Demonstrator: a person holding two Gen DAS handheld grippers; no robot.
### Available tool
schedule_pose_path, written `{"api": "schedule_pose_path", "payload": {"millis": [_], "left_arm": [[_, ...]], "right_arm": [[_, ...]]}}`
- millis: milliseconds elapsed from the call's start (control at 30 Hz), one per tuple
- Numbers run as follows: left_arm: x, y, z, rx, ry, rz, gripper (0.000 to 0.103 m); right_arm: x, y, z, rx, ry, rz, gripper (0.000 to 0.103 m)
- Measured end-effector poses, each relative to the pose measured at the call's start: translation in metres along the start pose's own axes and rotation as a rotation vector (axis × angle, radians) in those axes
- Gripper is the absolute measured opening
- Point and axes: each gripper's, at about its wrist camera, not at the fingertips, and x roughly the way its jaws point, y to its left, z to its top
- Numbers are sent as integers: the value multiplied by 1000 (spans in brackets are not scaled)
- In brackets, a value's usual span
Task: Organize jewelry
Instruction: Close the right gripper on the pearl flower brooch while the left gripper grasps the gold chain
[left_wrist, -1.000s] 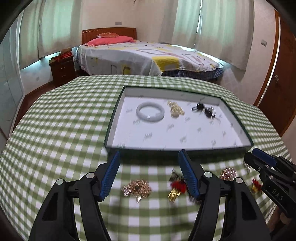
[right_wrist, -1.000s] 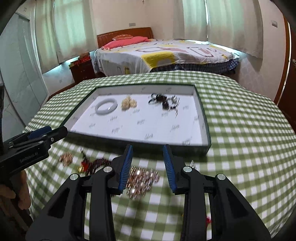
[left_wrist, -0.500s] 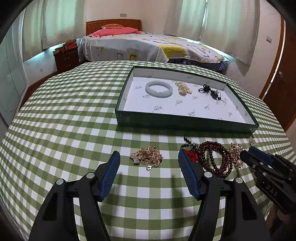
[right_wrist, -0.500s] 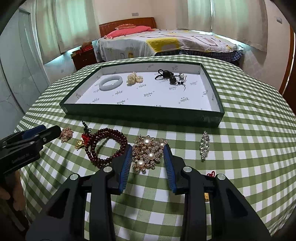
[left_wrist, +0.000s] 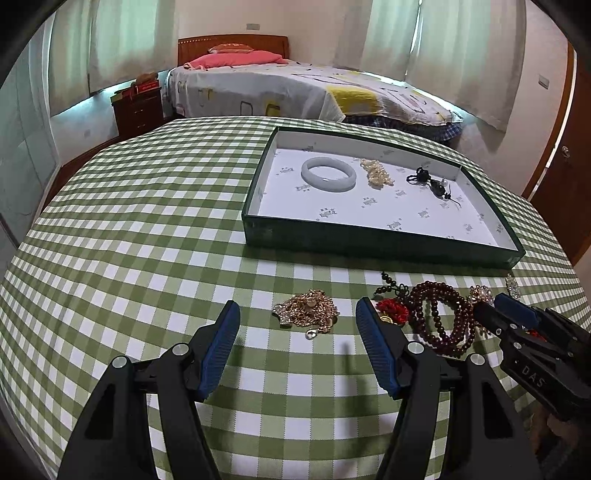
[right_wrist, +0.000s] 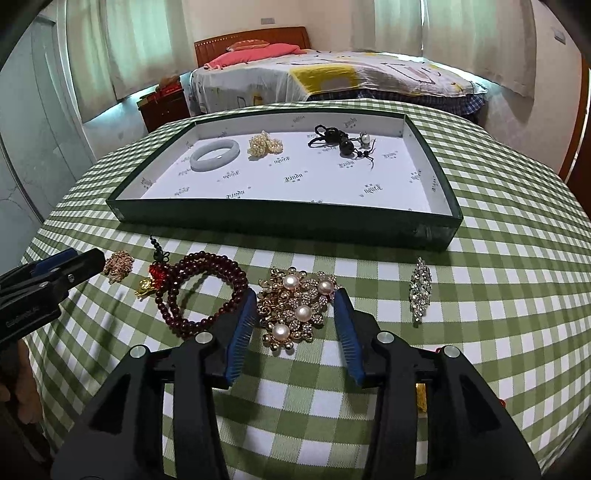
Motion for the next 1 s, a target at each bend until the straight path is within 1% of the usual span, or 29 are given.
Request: {"api": "schedule_pose_path", "payload": {"millis": [133, 333, 433, 533, 633, 767, 800, 833, 1000], "left_arm": [[1, 3, -1, -7, 8, 5, 64], [5, 6, -2, -10, 20, 7, 64], [6, 7, -2, -14, 27, 8, 64], [7, 6, -3, -12, 30, 8, 64], [9, 5, -3, -9, 34, 8, 64], [13, 4, -3, -8, 40, 8, 64], [14, 4, -3, -10, 43, 8, 64], [15, 4, -3, -12, 44, 8, 64], [19, 3, -1, -14, 47, 9, 64]], "right_arm": [[3, 2, 1, -23, 3, -16, 51], [3, 2, 0, -38, -2, -24, 50], [2, 3, -2, -51, -7, -38, 45], [0, 0, -4, -38, -14, -24, 43], [-3, -1, -4, -33, -21, -13, 33], [-5, -2, -5, -31, -25, -8, 31], [-6, -3, -5, -29, -28, -6, 30], [-7, -3, -5, -29, -29, -1, 24], [-9, -3, -4, -26, -30, 2, 23]]}}
